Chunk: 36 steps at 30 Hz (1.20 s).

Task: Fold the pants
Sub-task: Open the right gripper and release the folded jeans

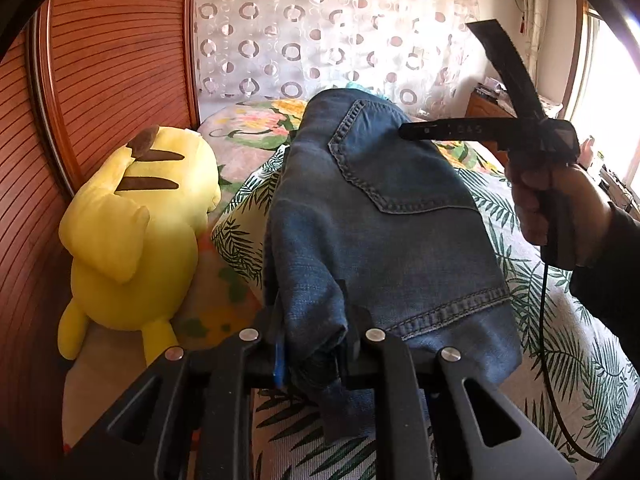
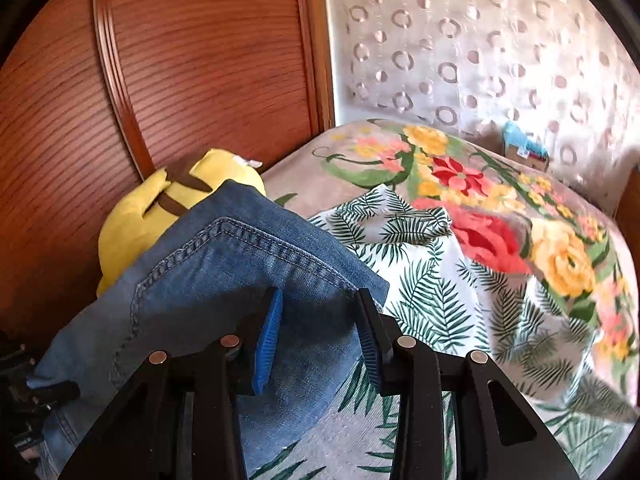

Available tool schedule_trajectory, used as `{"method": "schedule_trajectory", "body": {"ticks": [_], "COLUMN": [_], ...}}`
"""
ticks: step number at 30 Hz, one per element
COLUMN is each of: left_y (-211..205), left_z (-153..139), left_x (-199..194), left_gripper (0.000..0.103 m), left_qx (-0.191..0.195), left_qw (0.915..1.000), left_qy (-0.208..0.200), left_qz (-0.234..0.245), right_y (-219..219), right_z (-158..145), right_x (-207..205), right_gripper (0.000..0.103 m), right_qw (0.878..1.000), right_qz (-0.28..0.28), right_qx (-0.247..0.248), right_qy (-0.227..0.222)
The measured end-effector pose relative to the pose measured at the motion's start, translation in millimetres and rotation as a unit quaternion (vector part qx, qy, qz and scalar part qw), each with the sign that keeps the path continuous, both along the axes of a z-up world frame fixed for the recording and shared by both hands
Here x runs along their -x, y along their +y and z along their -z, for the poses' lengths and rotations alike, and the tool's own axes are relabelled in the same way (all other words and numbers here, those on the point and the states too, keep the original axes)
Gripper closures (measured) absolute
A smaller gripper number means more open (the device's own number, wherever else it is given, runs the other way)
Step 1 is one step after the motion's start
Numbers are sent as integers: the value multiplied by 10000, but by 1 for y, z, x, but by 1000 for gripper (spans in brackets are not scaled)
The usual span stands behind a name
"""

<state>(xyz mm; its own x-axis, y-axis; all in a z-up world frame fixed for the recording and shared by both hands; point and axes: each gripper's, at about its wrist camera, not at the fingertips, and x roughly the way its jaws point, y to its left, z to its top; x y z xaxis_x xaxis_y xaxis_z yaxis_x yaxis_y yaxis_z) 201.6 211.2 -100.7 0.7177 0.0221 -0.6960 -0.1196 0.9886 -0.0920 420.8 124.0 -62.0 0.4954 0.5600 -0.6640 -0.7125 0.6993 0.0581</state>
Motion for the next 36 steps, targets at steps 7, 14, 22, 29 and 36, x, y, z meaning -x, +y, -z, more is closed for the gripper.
{"method": "schedule_trajectory", "body": {"ticks": [7, 14, 22, 29, 36], "left_y": [-3, -12, -36, -67, -96], "left_z": [-9, -29, -58, -73, -83], "left_x": [9, 28, 46, 63, 77], "left_gripper": [82, 74, 53, 29, 18], "left_qx": [-158, -394, -416, -454, -421], "left_qw": [9997, 9987, 9975, 9959, 9942], "left_qy": [-69, -246, -566, -760, -868], "left_qz": [-152, -214, -54, 164, 476], "right_y": [-32, -91, -149, -196, -229], "right_z": [-14, -25, -44, -58, -60], "right_x": [35, 105, 174, 231, 267], "right_gripper": [65, 65, 65, 65, 65], "right_qw": [9995, 9981, 9964, 9937, 9911], "right_qz": [135, 170, 279, 505, 751], "right_qx": [-266, -521, -527, -657, -769], "right_qy": [-88, -276, -601, -749, -788]}}
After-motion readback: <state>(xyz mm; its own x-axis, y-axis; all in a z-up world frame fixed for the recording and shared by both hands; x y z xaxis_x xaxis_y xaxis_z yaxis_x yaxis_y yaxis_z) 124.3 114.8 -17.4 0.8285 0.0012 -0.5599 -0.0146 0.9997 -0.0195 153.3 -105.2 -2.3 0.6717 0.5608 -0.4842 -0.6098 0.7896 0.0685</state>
